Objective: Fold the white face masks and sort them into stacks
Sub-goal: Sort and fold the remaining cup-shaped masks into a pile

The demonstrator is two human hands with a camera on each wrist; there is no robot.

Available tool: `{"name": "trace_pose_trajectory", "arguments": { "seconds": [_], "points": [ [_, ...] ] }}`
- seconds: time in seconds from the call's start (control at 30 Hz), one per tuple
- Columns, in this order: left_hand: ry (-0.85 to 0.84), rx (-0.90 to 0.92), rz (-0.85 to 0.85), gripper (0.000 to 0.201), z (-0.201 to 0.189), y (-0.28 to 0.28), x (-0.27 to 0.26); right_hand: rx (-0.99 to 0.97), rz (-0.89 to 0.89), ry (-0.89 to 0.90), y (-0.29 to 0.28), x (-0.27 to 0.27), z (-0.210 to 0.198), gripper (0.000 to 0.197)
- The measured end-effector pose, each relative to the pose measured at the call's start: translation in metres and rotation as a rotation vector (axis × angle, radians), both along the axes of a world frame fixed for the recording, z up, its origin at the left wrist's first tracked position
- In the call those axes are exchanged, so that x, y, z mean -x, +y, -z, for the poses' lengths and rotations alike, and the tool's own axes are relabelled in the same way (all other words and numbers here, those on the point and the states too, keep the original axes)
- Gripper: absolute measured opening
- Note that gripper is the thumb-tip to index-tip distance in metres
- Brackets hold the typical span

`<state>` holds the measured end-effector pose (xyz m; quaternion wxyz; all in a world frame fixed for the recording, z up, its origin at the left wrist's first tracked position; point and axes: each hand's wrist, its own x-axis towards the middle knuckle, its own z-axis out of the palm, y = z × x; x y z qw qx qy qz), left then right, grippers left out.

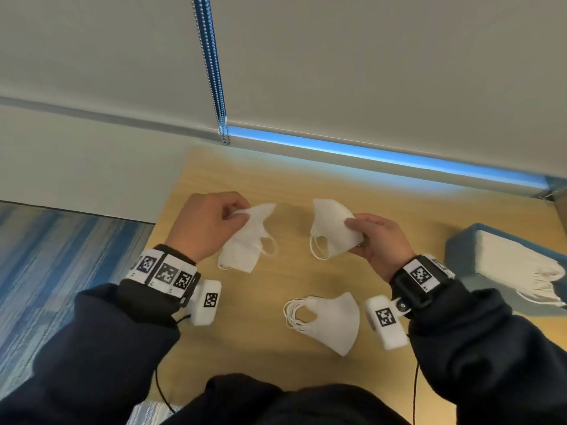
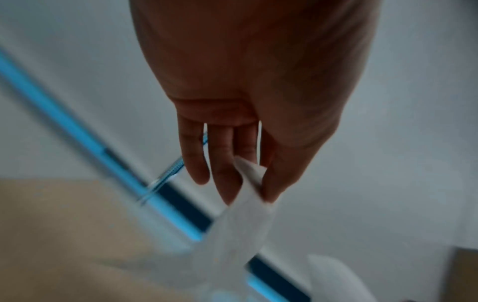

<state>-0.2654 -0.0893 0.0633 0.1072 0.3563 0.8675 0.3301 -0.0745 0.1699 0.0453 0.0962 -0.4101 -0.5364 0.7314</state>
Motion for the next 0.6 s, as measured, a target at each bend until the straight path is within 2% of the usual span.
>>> {"name": "trace_pose_trajectory", "arguments": {
  "seconds": [0.07, 0.1, 0.17, 0.2, 0.33, 0.47, 0.6],
  "points": [
    [0.142, 0.076, 0.211, 0.017, -0.028, 0.006, -0.016, 0.015, 0.006, 0.035, -0.006, -0.007, -0.006, 0.007],
    [0.141, 0.109, 0.336, 0.017, -0.038, 0.01, -0.025, 0.01, -0.007, 0.051, -0.01, -0.009, -0.009, 0.007],
    [-0.007, 0.105, 0.535, 0.009, -0.047, 0.021, -0.043, -0.018, -0.047, 0.083, -0.018, -0.014, -0.018, 0.008],
    [-0.078, 0.062, 0.579, 0.007, -0.048, 0.027, -0.051, -0.034, -0.069, 0.098, -0.023, -0.016, -0.022, 0.009],
    [-0.181, -0.126, 0.485, 0.008, -0.035, 0.052, -0.066, -0.108, -0.172, 0.178, -0.043, -0.028, -0.039, 0.013],
    [-0.279, -0.24, 0.429, 0.01, -0.034, 0.062, -0.075, -0.229, -0.137, 0.215, -0.052, -0.044, -0.045, 0.012],
    [-0.314, -0.245, 0.364, 0.009, -0.037, 0.063, -0.083, -0.299, -0.14, 0.225, -0.052, -0.06, -0.047, 0.013]
  ]
}}
